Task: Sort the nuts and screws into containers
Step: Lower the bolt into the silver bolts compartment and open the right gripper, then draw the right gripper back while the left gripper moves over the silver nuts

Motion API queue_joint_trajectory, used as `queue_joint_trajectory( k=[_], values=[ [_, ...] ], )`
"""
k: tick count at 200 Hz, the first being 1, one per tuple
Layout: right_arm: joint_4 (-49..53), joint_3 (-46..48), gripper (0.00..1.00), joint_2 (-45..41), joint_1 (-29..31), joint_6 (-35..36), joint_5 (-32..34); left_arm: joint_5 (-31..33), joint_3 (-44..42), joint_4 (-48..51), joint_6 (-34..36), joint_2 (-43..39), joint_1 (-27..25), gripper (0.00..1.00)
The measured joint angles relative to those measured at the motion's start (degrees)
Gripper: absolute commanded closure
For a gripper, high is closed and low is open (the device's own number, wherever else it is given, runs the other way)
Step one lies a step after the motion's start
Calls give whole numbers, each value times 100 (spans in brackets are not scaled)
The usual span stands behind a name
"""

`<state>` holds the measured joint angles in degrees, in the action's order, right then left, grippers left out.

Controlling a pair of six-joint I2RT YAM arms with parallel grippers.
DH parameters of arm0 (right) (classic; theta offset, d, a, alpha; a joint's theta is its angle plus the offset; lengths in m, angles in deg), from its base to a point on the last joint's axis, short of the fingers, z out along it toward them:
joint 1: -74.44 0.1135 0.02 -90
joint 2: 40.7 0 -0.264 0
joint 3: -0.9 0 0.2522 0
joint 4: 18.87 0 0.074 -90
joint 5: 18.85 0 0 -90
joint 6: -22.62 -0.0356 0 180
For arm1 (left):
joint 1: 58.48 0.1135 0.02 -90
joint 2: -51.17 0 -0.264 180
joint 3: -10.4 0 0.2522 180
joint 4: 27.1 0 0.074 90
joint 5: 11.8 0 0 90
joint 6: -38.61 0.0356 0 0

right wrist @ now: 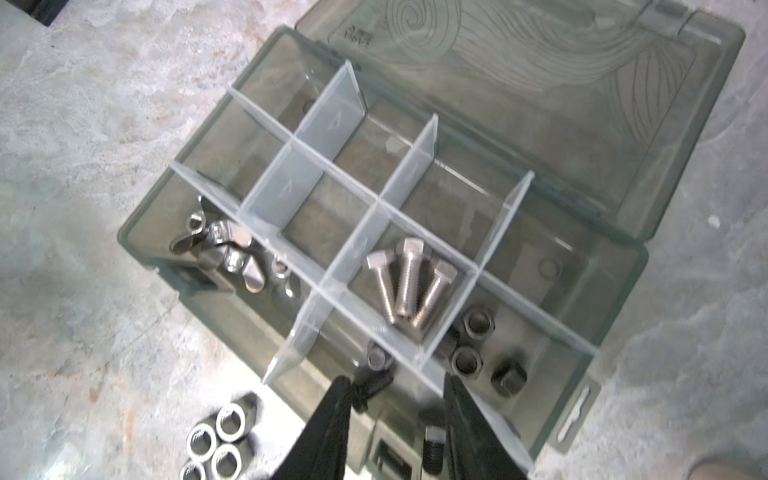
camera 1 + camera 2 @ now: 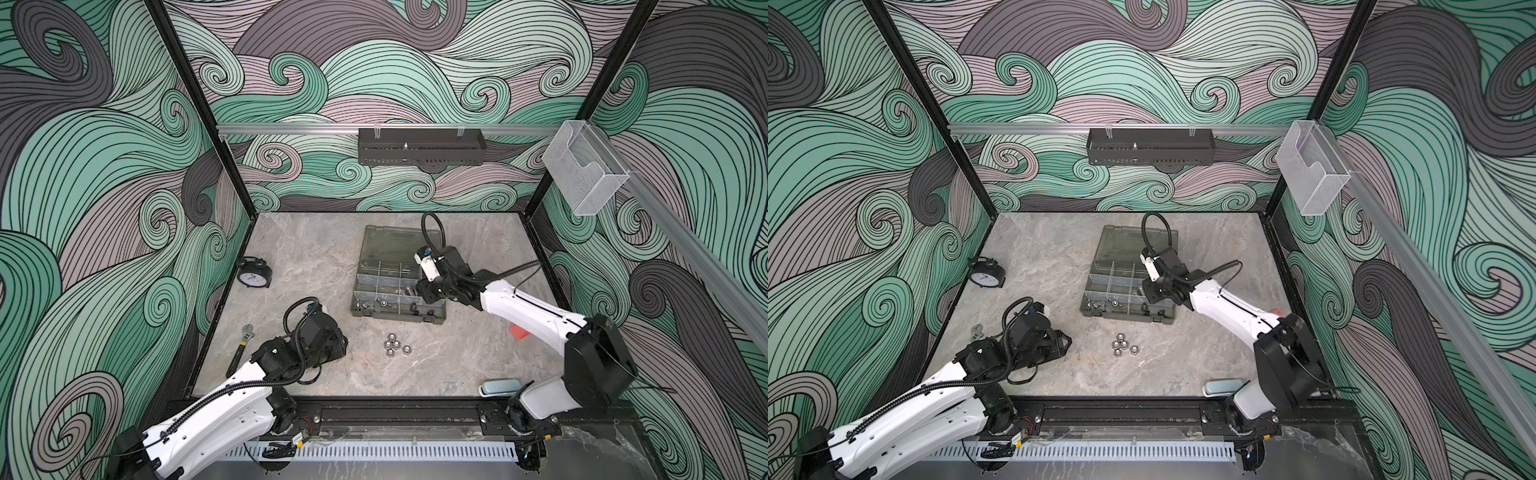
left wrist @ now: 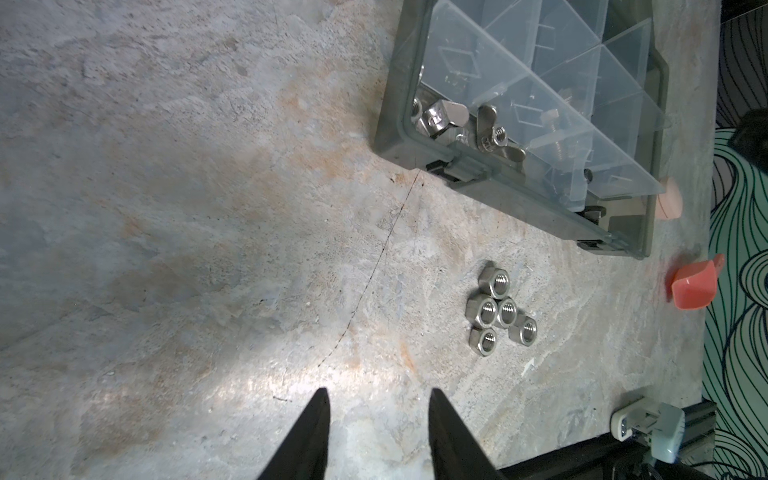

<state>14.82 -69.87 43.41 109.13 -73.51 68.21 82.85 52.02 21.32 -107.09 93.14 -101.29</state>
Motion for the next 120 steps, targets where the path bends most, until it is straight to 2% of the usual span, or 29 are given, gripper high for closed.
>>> queue_joint_trajectory(
  k=[22, 57, 78, 120],
  values=[
    [94, 511, 58, -769, -2, -210, -7, -55, 31, -4, 31, 181, -2, 58],
    [247, 1043, 57, -2531, -2, -474, 52, -90, 361, -48, 153, 741, -240, 58],
    [522, 1469, 57, -3423, -2, -638, 122, -92, 728, -205, 264, 1325, -522, 58],
    [1351, 2358, 57, -4627, -2, -1292, 181, -136, 1182, -538, 422, 2500, -955, 58]
  ],
)
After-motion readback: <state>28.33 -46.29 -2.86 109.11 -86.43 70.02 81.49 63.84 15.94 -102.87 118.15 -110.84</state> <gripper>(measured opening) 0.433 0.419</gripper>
